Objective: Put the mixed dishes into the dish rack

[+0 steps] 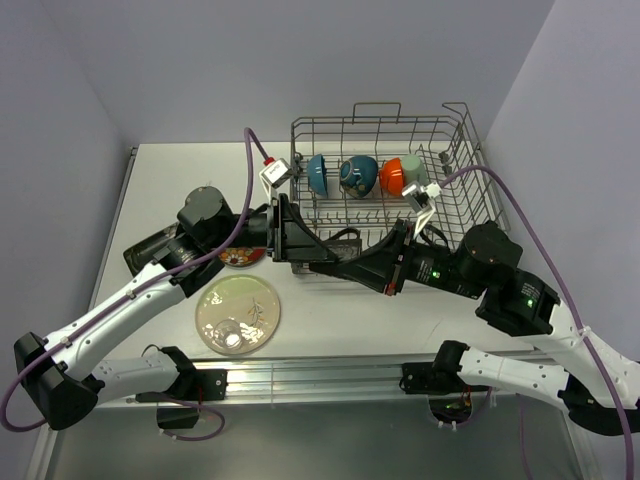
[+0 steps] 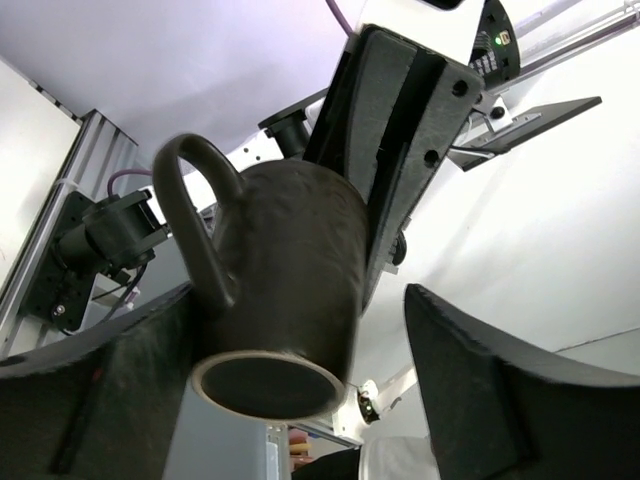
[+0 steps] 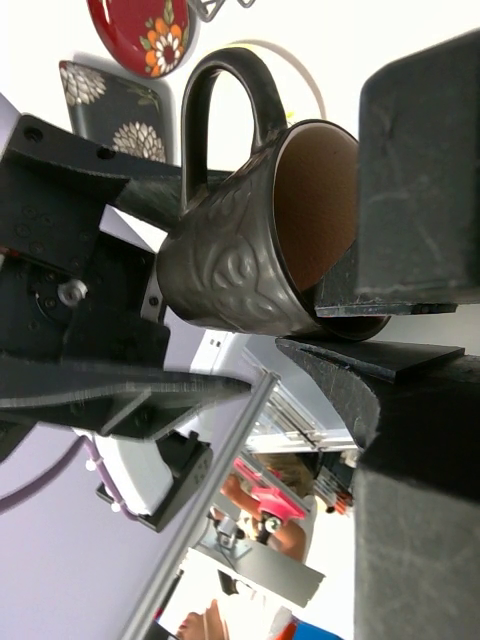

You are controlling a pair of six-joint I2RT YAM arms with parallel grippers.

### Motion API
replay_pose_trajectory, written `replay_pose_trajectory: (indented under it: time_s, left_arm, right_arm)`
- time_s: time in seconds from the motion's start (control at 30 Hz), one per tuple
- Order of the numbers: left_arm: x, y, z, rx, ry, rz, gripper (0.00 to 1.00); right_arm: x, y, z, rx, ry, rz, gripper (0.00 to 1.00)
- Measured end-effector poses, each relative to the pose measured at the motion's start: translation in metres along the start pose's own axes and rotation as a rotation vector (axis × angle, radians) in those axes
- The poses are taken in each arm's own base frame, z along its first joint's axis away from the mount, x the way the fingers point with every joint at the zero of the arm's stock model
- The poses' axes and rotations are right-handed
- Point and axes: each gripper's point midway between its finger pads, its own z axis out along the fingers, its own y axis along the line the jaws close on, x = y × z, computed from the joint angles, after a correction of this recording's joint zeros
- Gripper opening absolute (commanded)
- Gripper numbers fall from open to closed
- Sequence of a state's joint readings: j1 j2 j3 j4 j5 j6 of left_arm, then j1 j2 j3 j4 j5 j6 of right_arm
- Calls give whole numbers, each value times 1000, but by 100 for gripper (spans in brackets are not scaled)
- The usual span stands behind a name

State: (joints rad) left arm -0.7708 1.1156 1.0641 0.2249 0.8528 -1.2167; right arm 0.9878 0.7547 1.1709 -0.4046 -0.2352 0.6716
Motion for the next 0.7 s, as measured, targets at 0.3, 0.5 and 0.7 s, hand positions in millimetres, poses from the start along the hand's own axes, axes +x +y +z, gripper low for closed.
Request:
replay_pose_trajectory:
  time_s: [0.3,0.5,0.7]
  left_arm:
    - [-1,-3,-1,11,2,9,86]
    - [-3,-1,-2,9,-2,8,60]
    - [-4,-1,-1,14,-2,6,0]
  right_arm:
    - [-4,-3,-1,13,-16,0,0]
    - [-7,2,0,-10,-25,3,0]
    - [-8,0,0,-4,-30,6,13]
